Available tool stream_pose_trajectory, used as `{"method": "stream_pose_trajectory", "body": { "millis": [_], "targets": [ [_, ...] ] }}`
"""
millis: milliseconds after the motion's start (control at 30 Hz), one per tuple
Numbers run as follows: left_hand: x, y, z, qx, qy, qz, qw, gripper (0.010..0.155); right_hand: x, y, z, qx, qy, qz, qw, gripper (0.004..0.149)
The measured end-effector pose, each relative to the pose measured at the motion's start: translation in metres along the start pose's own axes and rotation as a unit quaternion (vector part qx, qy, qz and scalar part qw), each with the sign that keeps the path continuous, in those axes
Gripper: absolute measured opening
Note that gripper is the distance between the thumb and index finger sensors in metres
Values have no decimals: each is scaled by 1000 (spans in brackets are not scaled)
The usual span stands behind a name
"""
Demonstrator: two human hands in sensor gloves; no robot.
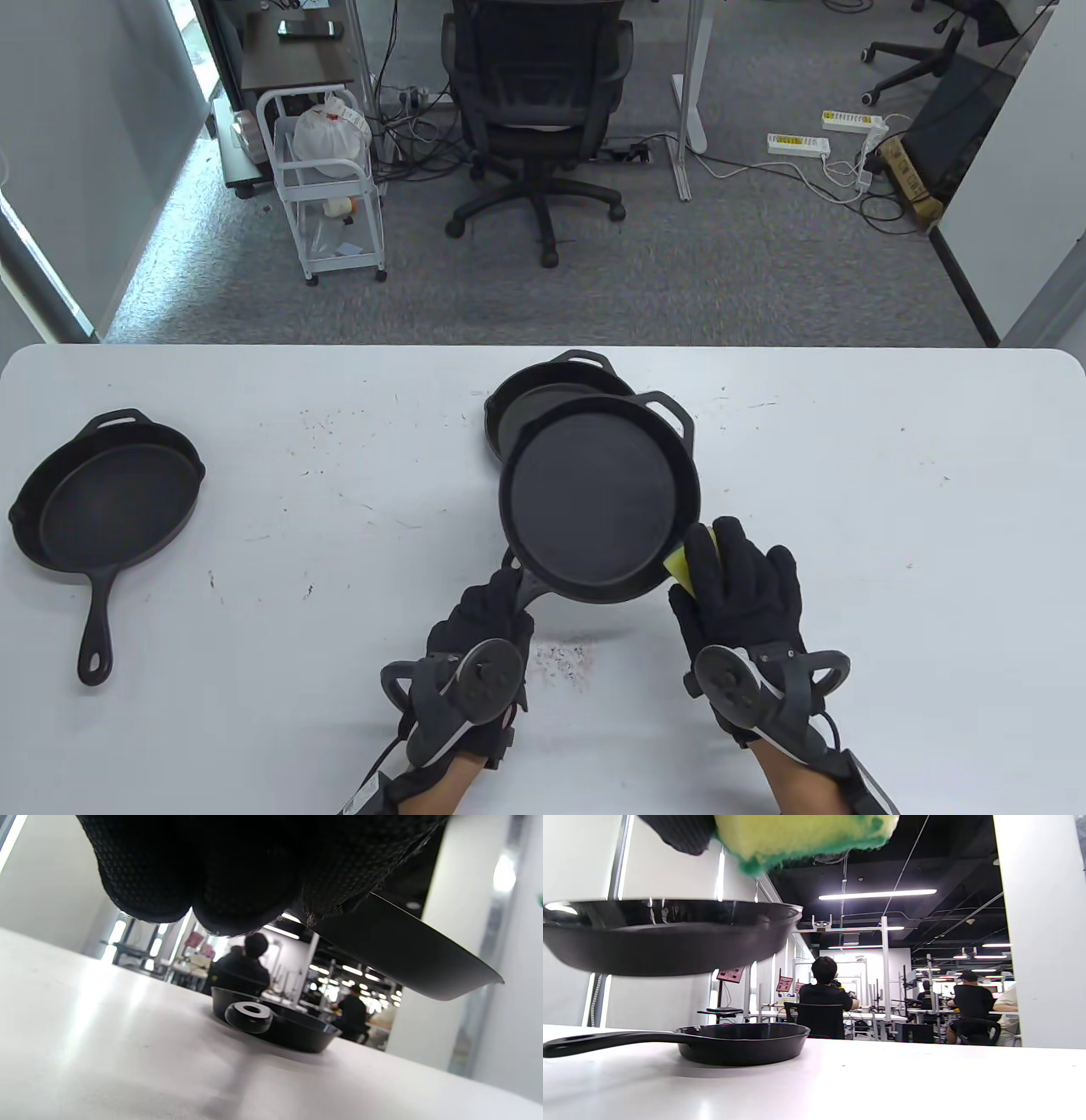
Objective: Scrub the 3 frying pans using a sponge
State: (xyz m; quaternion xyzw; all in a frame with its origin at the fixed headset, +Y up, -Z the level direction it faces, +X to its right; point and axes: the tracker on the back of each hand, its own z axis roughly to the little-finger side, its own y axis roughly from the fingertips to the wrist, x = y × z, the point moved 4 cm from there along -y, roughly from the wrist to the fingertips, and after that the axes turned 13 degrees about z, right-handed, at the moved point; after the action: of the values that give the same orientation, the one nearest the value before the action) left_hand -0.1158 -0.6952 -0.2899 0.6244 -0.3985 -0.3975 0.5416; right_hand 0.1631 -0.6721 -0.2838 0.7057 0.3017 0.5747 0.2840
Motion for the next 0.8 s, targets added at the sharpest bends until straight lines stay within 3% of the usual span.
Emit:
{"method": "stream_pose_trajectory", "body": {
  "millis": [200,333,433,500,800],
  "targets": [
    [0,-7,18,-3,64,19,998,61,-7,3,-7,24,-5,-16,1000,74],
    [8,-8,19,17,171,54,984,61,-13,4,-11,37,5,-31,999,74],
    [17,-10,18,34,246,91,964,59,-16,5,-14,45,-1,-40,998,74],
    [25,-10,18,39,317,123,940,59,-16,6,-16,51,1,-41,998,73],
    [49,-14,12,71,399,209,890,61,-18,9,-26,79,-15,-46,996,72]
  ]
}}
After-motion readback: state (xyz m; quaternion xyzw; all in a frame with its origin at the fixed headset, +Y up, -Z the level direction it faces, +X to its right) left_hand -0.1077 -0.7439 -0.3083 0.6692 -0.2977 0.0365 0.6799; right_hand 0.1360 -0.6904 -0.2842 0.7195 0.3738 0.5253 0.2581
